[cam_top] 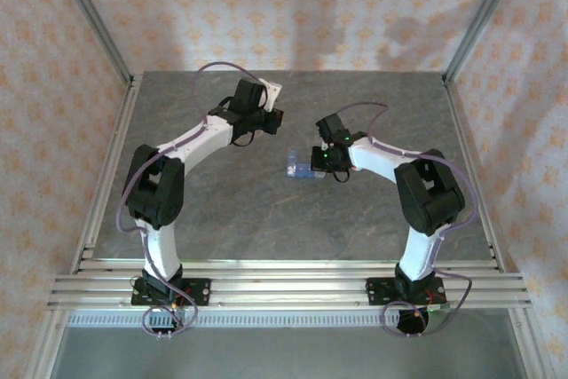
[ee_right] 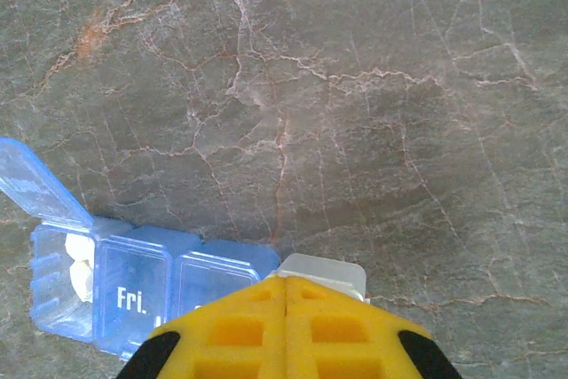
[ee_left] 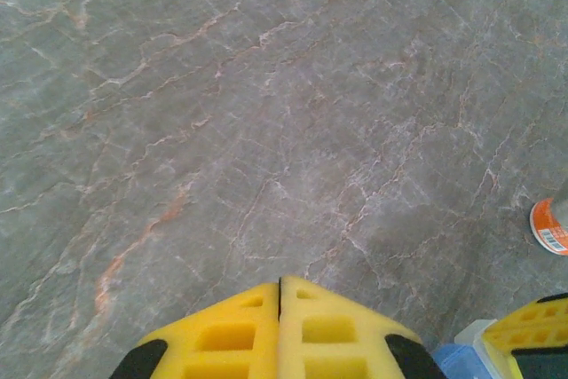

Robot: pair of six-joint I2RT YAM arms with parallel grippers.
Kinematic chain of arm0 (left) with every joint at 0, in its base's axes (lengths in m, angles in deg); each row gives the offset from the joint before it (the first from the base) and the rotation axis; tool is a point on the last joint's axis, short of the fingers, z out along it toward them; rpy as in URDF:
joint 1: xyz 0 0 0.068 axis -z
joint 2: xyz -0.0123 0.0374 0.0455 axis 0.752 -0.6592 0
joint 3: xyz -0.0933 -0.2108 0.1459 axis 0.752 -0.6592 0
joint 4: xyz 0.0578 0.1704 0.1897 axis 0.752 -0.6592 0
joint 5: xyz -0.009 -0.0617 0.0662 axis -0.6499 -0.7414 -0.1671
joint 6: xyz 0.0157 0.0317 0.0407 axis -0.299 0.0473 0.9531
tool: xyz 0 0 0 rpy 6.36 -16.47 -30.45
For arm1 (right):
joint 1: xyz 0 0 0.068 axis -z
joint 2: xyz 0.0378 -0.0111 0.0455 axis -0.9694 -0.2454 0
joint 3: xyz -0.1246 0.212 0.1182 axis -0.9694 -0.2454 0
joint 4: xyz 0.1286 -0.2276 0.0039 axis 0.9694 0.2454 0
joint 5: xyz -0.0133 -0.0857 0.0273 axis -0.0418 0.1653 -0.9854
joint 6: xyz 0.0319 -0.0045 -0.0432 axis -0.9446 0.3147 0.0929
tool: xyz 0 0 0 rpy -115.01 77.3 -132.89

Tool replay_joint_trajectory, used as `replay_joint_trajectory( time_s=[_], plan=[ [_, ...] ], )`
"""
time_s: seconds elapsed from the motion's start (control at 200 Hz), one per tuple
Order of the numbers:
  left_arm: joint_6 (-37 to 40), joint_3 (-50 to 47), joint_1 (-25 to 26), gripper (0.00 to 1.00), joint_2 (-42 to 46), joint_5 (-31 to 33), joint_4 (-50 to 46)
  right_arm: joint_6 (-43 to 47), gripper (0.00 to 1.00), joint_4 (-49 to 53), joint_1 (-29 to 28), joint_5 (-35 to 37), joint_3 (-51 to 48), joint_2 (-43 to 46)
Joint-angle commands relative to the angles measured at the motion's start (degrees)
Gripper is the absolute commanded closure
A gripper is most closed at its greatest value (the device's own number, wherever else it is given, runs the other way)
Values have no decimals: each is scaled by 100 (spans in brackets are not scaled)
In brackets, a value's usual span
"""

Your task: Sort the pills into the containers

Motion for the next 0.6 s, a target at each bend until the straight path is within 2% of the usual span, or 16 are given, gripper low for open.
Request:
replay_joint_trajectory(
  time_s=[0.0, 0.22, 0.591],
  plan=[
    [-81, 366, 92, 100, -319, -236, -488, 33, 94, 125, 23, 76, -27, -164],
    [-59, 766, 265, 100, -824, -375, -894, 1, 94, 40, 23, 55, -159, -111],
    [-67, 777, 349, 100, -995, -406, -984, -5, 93, 7, 21, 6, -119, -35]
  ],
)
